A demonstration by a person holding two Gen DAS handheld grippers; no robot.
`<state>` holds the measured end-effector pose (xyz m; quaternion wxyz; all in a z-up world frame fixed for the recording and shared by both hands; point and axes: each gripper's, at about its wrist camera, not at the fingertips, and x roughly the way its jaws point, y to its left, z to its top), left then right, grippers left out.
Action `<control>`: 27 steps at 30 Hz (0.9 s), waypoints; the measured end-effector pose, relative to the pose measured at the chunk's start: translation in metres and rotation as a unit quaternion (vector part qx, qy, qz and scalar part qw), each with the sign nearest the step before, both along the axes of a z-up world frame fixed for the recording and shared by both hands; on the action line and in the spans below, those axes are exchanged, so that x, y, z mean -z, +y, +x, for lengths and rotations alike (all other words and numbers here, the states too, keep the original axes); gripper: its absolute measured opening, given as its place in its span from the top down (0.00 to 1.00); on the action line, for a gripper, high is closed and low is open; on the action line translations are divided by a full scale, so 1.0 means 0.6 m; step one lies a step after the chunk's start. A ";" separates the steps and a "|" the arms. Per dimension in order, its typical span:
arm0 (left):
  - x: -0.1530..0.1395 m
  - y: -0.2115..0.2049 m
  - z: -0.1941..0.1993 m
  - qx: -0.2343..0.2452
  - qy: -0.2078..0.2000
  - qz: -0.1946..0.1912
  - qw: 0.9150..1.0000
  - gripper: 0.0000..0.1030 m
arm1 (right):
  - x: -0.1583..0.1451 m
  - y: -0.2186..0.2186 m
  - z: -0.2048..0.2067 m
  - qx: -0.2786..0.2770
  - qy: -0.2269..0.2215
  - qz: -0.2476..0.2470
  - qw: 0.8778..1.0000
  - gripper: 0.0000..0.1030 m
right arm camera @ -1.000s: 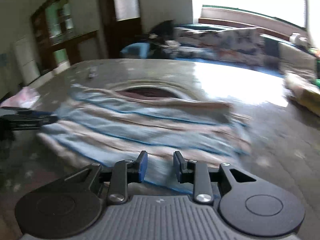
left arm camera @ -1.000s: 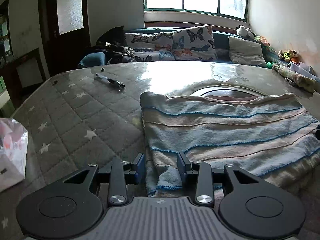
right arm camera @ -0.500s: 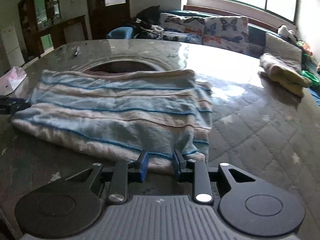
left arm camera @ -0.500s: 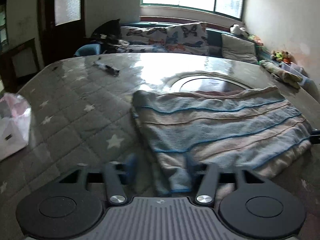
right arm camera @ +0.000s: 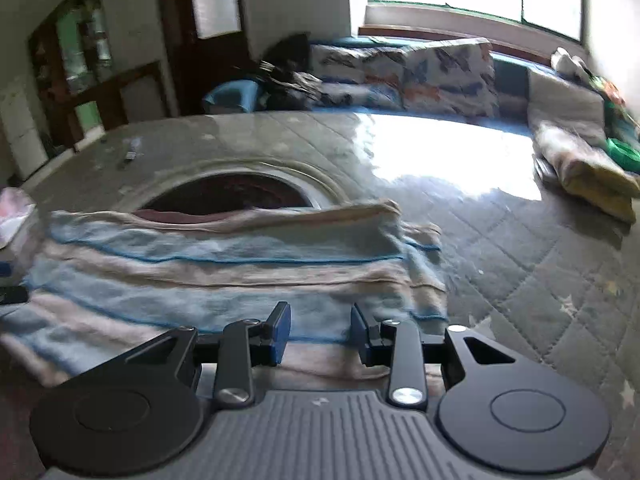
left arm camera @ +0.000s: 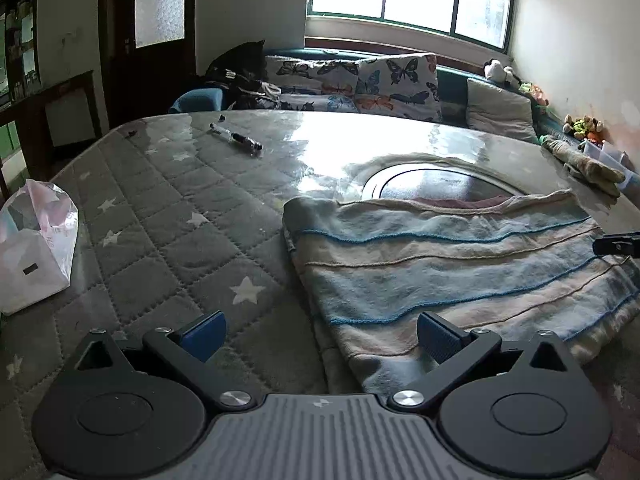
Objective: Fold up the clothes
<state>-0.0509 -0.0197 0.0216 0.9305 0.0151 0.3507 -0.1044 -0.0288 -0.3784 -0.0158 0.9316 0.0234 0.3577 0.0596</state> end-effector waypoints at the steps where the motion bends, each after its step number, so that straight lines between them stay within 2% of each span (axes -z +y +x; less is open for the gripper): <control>1: 0.002 -0.001 0.000 -0.001 0.001 0.002 1.000 0.00 | 0.002 -0.002 0.009 0.003 0.001 0.001 1.000 0.68; 8: 0.016 0.005 0.007 -0.019 0.010 0.004 1.000 0.00 | 0.020 -0.014 0.068 0.019 0.012 0.002 1.000 0.68; 11: 0.019 0.008 0.006 -0.021 0.009 0.003 1.000 0.00 | 0.034 -0.022 0.095 0.037 0.018 0.001 0.999 0.73; 14: 0.022 0.008 0.003 -0.019 0.005 0.007 1.000 0.00 | 0.025 -0.021 0.105 0.054 0.014 0.007 0.998 0.73; 21: 0.026 0.010 -0.002 -0.017 -0.006 0.007 1.000 0.00 | 0.028 -0.012 0.141 0.054 0.023 -0.008 0.998 0.72; 24: 0.031 0.011 -0.009 -0.018 -0.015 0.007 1.000 0.00 | 0.018 0.010 0.140 0.057 0.021 -0.024 0.998 0.68; 27: 0.033 0.010 -0.013 -0.018 -0.019 0.005 1.000 0.00 | 0.002 0.052 0.127 0.024 0.016 -0.039 0.999 0.67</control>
